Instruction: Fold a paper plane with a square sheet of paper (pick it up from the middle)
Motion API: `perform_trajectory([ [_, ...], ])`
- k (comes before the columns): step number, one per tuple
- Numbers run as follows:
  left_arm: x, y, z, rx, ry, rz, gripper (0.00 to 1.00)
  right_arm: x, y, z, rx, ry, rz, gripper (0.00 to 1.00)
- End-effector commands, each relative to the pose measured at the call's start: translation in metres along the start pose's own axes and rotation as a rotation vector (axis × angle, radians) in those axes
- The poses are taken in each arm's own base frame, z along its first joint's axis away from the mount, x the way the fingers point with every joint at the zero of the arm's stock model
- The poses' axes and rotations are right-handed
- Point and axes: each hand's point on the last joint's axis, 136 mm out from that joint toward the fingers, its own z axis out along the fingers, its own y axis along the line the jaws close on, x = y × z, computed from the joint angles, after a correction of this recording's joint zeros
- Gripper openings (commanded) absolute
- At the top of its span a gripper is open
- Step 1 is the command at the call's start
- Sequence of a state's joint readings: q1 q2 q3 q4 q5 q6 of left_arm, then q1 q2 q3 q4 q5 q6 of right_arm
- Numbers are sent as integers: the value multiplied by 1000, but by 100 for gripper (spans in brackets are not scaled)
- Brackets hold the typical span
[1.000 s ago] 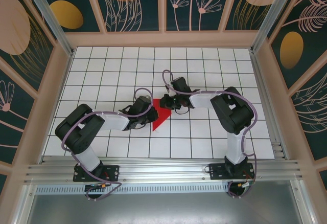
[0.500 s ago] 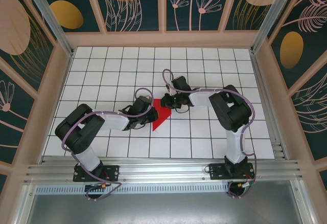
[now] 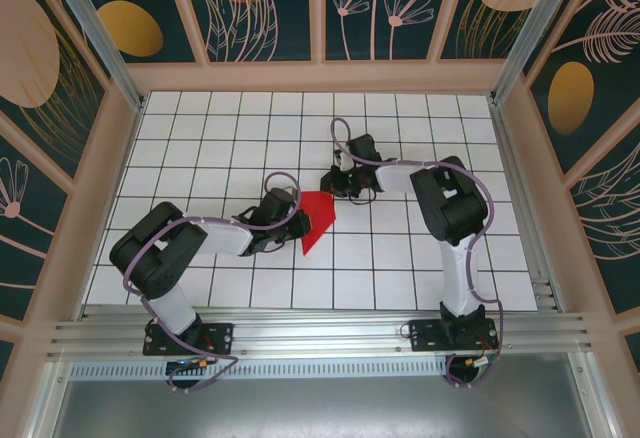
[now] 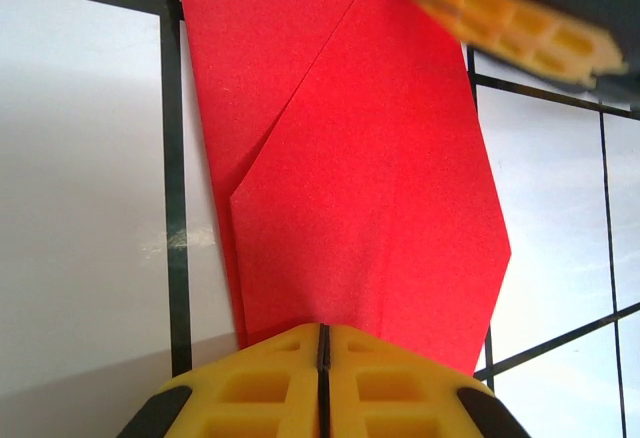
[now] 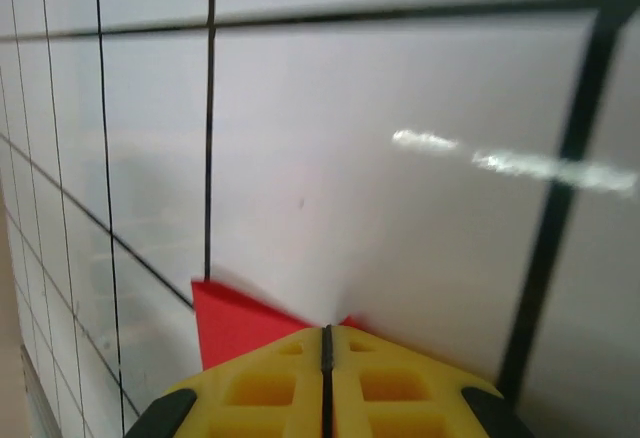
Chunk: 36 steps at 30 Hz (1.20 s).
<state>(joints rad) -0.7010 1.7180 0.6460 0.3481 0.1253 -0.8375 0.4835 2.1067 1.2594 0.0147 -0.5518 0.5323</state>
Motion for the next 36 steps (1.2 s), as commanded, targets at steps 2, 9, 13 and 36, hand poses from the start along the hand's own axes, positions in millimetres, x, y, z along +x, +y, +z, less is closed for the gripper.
perform_trajectory([
  [2, 72, 75, -1, -237, 245, -17, 10, -44, -38, -8, 159, -123, 4, 9],
  [9, 65, 68, -1, -221, 223, -13, 10, -45, 1, -37, 117, -171, -65, 9],
  [13, 61, 64, 0, -213, 212, -14, 10, -9, 22, -36, 82, -114, -101, 9],
  [36, 69, 69, 1, -218, 239, -19, 10, 9, -32, 4, 226, -28, -70, 5],
])
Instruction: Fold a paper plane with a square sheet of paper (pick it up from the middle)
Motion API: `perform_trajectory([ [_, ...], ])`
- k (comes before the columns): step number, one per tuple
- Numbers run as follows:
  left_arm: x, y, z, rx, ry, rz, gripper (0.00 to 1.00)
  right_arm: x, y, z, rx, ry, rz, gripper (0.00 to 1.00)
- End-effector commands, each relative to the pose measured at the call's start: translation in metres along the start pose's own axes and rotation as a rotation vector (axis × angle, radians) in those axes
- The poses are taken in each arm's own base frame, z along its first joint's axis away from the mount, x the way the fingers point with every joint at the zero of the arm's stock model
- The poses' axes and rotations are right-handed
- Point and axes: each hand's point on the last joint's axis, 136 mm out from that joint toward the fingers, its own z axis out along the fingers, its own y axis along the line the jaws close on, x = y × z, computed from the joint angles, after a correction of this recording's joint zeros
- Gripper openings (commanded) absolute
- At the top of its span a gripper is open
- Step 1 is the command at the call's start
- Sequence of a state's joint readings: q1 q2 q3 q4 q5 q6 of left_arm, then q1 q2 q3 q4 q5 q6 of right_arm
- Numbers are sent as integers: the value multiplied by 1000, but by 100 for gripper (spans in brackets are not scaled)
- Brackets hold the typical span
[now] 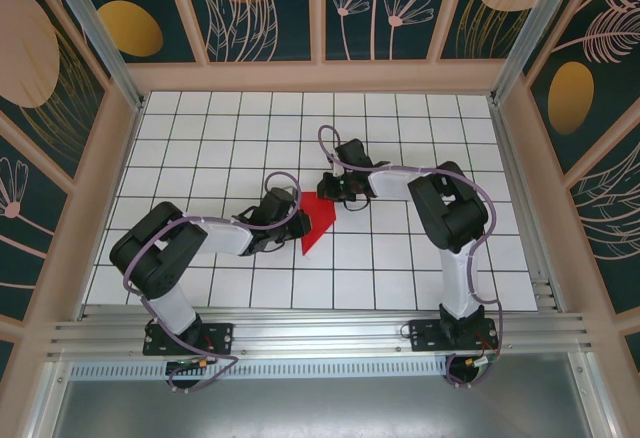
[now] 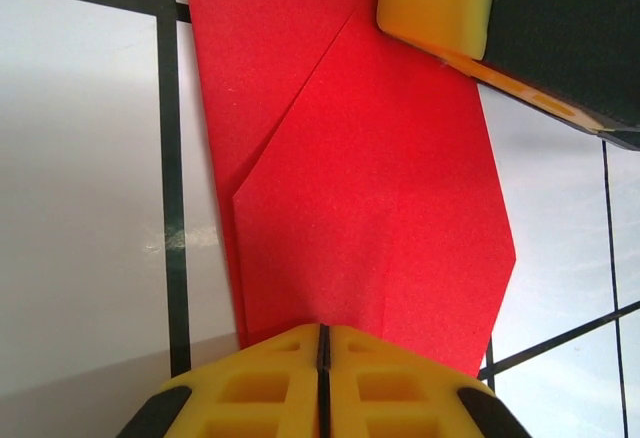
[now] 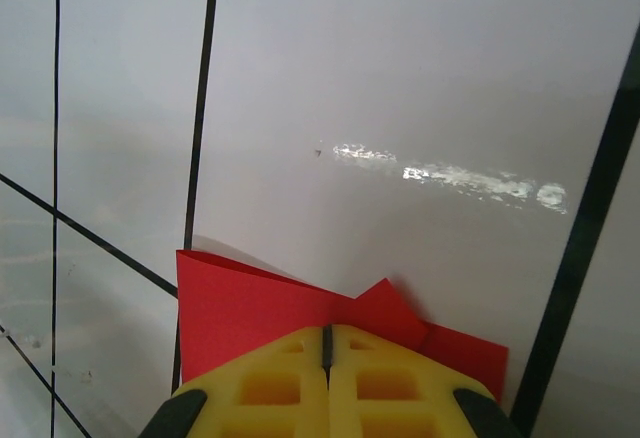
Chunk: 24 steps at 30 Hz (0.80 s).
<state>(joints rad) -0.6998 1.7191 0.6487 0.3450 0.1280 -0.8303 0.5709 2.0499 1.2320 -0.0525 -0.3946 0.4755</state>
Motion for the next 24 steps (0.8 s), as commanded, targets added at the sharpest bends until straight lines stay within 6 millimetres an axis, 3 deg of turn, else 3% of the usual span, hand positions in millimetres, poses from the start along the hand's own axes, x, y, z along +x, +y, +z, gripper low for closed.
perform_trajectory([
  [1, 70, 69, 1, -218, 239, -28, 10, -13, -44, 7, 110, -21, 36, 5],
  [10, 73, 71, 1, -219, 249, -31, 10, -41, -60, 3, 112, -69, 75, 5],
  [20, 71, 69, 1, -215, 242, -29, 10, -69, -41, -13, 95, -119, 45, 5],
  [24, 60, 56, -1, -181, 215, -17, 11, -66, -24, -31, 79, -141, 24, 5],
])
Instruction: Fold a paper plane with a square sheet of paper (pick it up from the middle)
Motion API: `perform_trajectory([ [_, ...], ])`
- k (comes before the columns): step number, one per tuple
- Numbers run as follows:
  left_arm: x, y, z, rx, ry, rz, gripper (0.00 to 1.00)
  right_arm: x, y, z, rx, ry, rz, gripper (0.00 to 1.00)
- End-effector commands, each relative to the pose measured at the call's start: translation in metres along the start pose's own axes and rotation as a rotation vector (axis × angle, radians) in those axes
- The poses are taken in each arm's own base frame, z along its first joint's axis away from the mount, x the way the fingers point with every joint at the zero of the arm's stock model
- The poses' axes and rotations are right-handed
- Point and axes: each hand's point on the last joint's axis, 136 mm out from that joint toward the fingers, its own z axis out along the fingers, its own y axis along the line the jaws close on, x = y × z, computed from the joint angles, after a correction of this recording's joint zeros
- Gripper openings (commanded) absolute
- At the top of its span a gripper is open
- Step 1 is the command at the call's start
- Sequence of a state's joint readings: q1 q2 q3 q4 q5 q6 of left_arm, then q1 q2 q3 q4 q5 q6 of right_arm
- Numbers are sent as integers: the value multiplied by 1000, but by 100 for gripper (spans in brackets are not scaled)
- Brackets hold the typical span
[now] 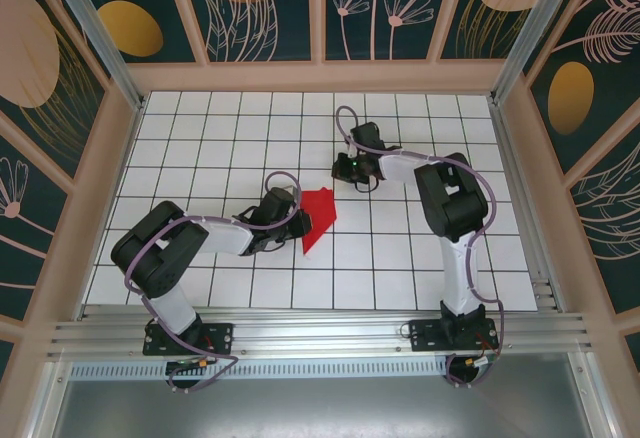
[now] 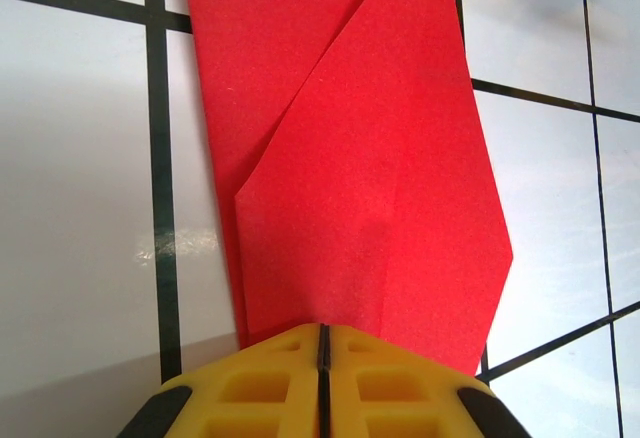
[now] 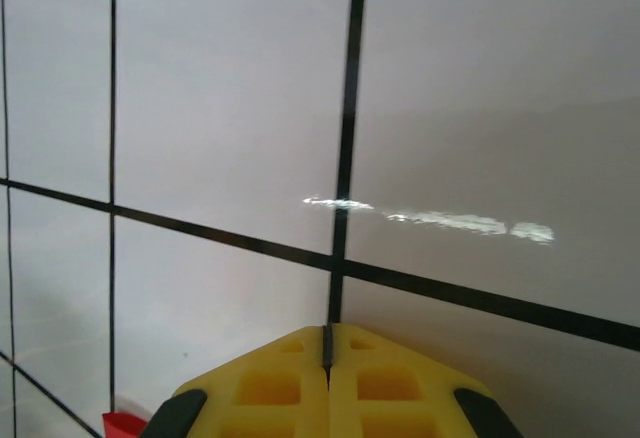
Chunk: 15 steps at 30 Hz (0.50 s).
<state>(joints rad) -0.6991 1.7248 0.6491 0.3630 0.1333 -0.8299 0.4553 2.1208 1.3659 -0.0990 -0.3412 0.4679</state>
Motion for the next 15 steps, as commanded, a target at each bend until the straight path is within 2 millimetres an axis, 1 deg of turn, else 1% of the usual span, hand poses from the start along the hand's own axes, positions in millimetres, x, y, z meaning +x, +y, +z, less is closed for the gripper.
perform_trajectory([
  [1, 55, 51, -4, -176, 203, -16, 13, -2, 22, -26, -5, -44, -56, 6],
  [3, 40, 35, -6, -140, 163, -6, 15, 9, 32, -37, -18, -48, -68, 6],
  [5, 17, 9, -15, -71, 96, -4, 21, 26, 41, -45, -31, -38, -77, 7],
  [6, 9, 0, -18, -48, 71, -9, 24, 32, 42, -47, -33, -33, -78, 7],
  [8, -4, -13, -26, -13, 25, -17, 28, 53, 52, -49, -40, -13, -93, 10],
  [10, -11, -15, -34, -11, -8, -27, 35, 68, 57, -49, -46, 5, -99, 12],
  [11, -12, -12, -37, -18, -21, -37, 37, 74, 59, -48, -45, 12, -100, 14],
  [13, -13, -5, -43, -29, -41, -62, 38, 86, 63, -43, -48, 34, -104, 16],
  [15, -12, 2, -48, -31, -52, -87, 40, 94, 68, -37, -57, 52, -114, 16],
])
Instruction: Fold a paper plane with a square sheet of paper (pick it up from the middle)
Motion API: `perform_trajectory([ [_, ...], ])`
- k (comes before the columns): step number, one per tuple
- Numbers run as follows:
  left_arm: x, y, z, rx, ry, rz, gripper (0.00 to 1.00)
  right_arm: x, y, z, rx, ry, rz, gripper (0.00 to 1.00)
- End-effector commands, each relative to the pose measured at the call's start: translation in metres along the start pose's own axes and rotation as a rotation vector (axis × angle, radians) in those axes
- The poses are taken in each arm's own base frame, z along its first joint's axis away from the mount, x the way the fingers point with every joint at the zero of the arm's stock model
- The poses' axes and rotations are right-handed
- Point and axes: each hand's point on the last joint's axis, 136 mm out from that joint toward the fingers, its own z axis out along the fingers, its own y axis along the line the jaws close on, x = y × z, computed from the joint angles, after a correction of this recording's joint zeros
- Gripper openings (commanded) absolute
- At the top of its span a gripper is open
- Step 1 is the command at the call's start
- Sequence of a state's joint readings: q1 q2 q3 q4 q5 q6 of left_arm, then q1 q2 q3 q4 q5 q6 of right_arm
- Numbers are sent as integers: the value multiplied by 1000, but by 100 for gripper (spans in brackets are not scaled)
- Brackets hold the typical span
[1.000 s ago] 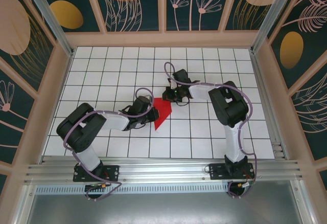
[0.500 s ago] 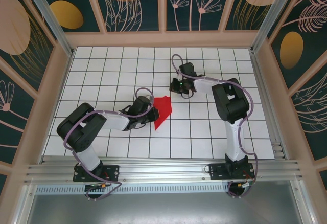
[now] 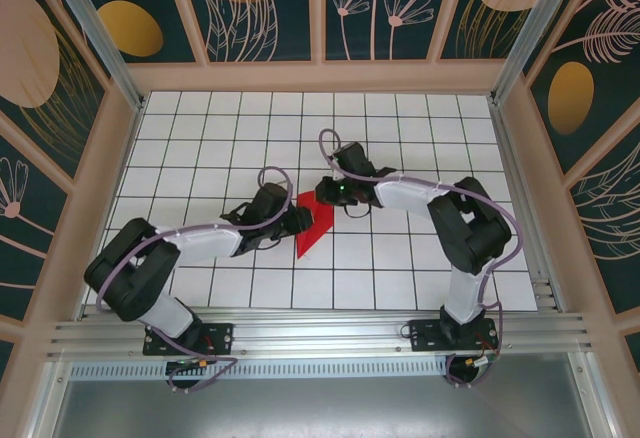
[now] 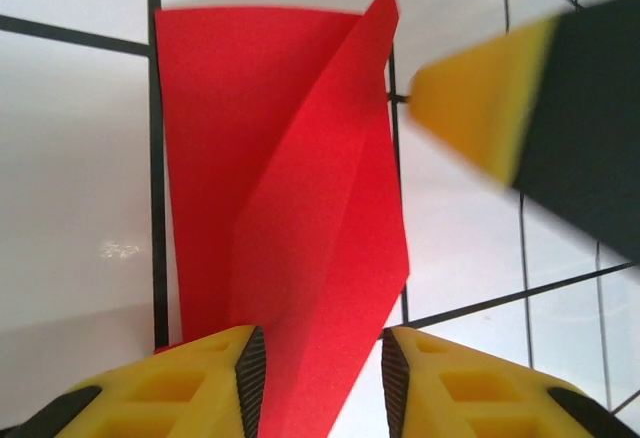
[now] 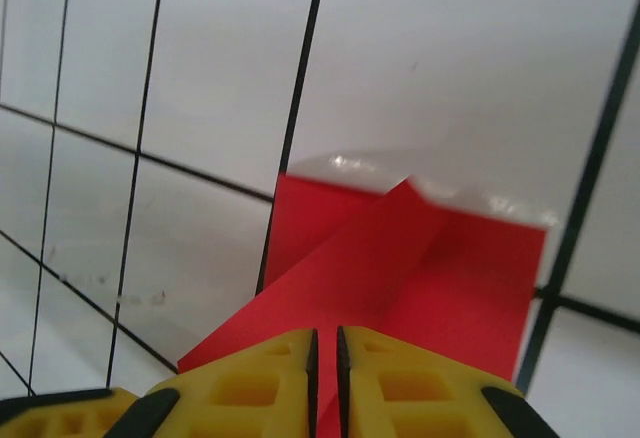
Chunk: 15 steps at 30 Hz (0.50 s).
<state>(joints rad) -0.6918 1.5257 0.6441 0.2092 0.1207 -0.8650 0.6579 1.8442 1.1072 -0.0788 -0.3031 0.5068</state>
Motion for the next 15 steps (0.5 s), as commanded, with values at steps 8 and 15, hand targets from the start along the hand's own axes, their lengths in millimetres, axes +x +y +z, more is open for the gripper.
perform_trajectory([
  [8, 12, 32, -10, -14, 5, -118, 41, 11, 13, 22, -27, 37, -1, 20],
  [15, 19, 19, -1, 75, 59, -125, 41, 16, 11, 29, -39, 54, 16, 20],
])
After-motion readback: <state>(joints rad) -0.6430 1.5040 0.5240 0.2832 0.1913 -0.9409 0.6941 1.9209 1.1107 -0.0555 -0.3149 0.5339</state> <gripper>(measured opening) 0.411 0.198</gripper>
